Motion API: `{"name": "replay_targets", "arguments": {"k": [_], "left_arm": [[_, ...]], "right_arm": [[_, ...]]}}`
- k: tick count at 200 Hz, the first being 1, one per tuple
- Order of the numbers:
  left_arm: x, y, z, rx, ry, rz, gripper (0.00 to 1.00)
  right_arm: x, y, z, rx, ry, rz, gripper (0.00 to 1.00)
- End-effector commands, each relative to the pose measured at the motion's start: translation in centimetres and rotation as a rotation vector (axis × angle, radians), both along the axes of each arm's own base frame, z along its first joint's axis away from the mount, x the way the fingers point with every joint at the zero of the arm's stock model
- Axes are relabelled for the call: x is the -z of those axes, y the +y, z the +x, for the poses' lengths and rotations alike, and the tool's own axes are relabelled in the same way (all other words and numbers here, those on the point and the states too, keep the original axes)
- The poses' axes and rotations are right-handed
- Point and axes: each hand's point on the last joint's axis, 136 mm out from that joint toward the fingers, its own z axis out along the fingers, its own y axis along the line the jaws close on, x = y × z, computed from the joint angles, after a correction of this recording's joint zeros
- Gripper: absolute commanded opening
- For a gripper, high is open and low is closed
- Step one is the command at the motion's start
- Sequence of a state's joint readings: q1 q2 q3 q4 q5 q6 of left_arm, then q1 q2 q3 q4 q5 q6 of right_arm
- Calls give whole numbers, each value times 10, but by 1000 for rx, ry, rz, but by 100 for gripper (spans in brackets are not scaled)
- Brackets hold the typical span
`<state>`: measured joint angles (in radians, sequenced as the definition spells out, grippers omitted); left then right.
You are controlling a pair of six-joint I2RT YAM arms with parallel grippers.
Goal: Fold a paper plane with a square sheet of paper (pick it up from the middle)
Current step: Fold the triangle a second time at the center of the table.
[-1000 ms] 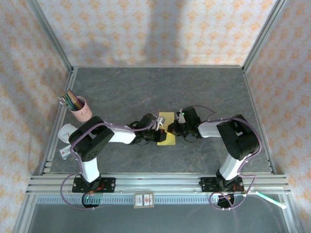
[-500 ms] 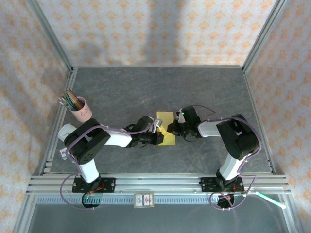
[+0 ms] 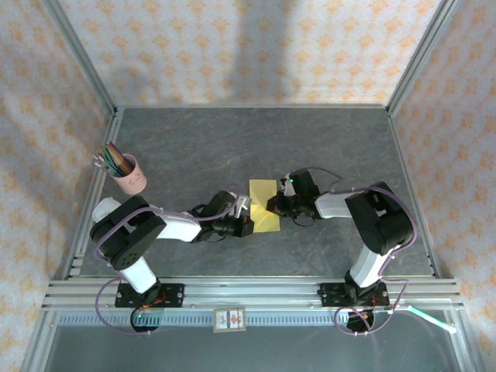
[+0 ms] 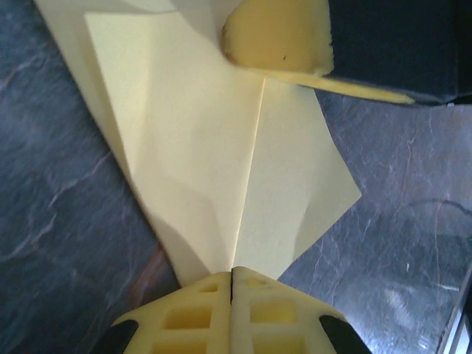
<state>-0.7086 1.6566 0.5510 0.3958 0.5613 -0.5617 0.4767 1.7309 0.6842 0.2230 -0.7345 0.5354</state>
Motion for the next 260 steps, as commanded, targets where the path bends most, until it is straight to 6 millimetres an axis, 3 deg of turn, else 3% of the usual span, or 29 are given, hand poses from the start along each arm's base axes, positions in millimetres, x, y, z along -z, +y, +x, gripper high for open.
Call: {"name": "replay_targets", "arguments": {"k": [1,28,69,89,128,155,213,260], "left_arm": [[31,30,-32,-27,160,83,0],[23,33,-32,-44,166,55,0],[-32,7,-12,-22,64,-109,0],[-42,-2,5,-34,30,-113,0],[-37,-6,42,-102,-21,-43,0],[-27,-9,57,-115,-22,-16,0],[1,-8,65,-105,-6,48,0],[26,9,51,-120,32,114,0]], "right_arm": [[57,-42,-23,47,129,-226,0],[55,-41,-23,36,124,-228,0],[54,-39,-22,31,123,-221,1],[54,-39,-22,30,122,-218,1],[52,-38,-22,32,119,-212,1],[52,-38,-22,33,117,-210,1],[50,-35,-19,27,113,-202,1],[33,-29,-5,4,74,-198,1]]}}
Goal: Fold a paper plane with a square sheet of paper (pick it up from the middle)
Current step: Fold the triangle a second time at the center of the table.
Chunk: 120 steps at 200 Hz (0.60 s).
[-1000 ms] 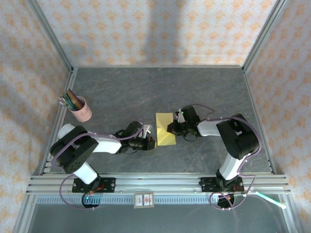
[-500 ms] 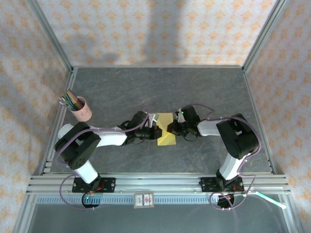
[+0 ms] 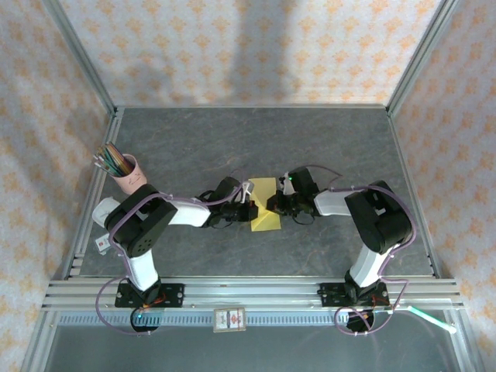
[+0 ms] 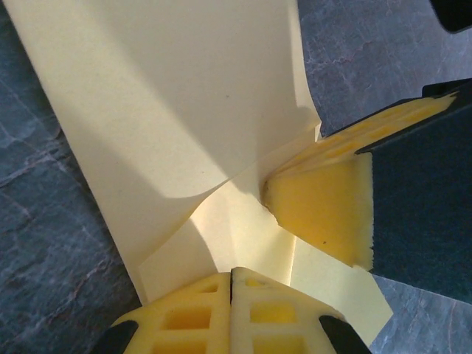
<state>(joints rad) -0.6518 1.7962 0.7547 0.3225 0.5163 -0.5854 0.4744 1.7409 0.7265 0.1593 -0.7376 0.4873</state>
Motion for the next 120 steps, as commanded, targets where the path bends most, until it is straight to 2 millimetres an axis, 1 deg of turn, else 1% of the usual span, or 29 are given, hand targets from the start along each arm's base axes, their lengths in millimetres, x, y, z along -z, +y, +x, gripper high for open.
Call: {"name": "replay_targets", "arguments": {"k": [1,20,35,68,83,99,120], "left_arm": [[28,19,-8,-17,34,90,0],[36,24,-13,-25,49,107,0],[40,23,-14,-25,59,107,0],[48,23,-15,-22,74,114,0],[50,24,-16,-22,79,120,0],[51,24,-17,-20,85,116,0],[50,23,-16,-22,83,115,0]], "right_arm": [[33,-29,-7,37,73,-175,1],[20,-23,1,24,49,-152,2],[10,-20,7,11,30,-148,3],[-22,-16,20,-1,-24,-122,6],[-38,-15,21,7,-54,-105,8],[-49,-17,18,21,-84,-98,8],[-48,-16,8,24,-82,-94,8]]}}
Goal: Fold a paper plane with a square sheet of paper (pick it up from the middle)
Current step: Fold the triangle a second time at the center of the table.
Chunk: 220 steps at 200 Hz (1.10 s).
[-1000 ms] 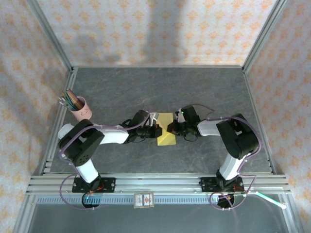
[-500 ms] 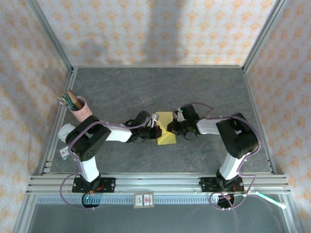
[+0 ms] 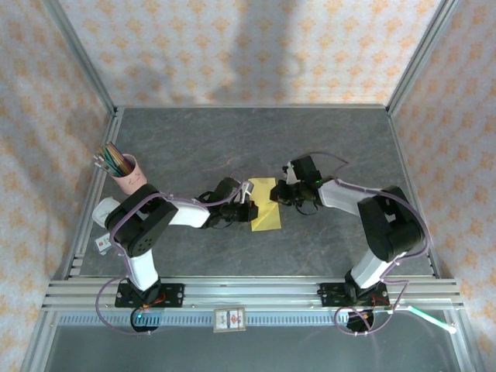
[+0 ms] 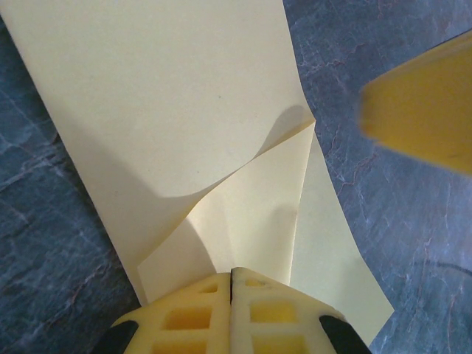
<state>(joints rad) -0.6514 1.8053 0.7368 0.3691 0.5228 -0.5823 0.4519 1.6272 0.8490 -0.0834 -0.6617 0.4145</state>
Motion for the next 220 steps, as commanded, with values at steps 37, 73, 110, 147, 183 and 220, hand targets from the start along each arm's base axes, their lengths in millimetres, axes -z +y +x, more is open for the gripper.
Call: {"name": "replay_targets", "arguments": {"k": [37,73,110,147,183,220], "left_arm": [[47,23,-14,-32,94,125,0],[45,24,-15,-29,92,132,0],[46,24,-15,-26,94,136,0],[49,27,-16,-18,95,156,0],[56,32,-18,-14,98,194,0],[61,36,-20,-6,97,224,0]], "right_arm": [[14,8,-25,-4,33,1,6],[20,19,-29,-24,57,48,5],[34,25,-35,-39,99,58,5],[50,18,-34,-30,121,5,4],[55,2,-23,5,119,-13,4],[65,-14,-11,50,141,-18,4]]}}
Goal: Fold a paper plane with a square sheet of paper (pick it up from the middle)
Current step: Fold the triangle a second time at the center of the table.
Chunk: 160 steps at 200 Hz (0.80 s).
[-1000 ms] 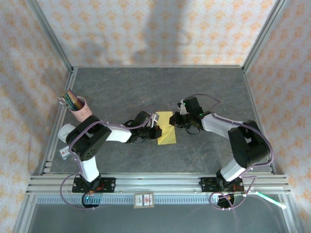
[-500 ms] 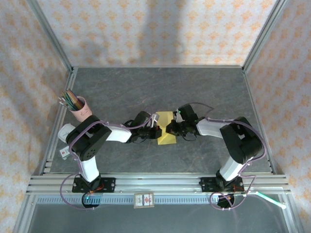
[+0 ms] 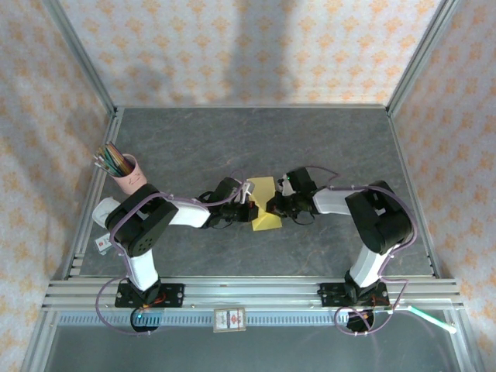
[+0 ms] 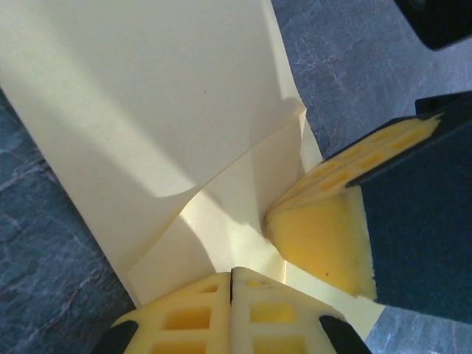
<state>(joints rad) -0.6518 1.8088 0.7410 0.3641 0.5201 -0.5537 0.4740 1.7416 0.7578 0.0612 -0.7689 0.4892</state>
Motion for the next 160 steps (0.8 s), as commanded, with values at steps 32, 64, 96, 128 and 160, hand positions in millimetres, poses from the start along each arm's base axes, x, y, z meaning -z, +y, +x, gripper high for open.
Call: {"name": "replay_targets", "arguments": {"k": [32,64,96,128,160], "left_arm": [[59,37,-19,-22,108,221,0],[59,36,-18,-13,104,225,0],[57,35,-16,-13,103,223,0],[53,32,-14,-7,97,216,0],[46,29,-11,-8,87,203,0]], "right_arm": [[18,-36,28,95,-11,-90,4],[18,-41,37,115,-13,-90,4],[21,-51,46,152,-8,-105,4],[19,-60,56,178,-13,-105,3],[5,-65,59,188,-45,-95,4]]}}
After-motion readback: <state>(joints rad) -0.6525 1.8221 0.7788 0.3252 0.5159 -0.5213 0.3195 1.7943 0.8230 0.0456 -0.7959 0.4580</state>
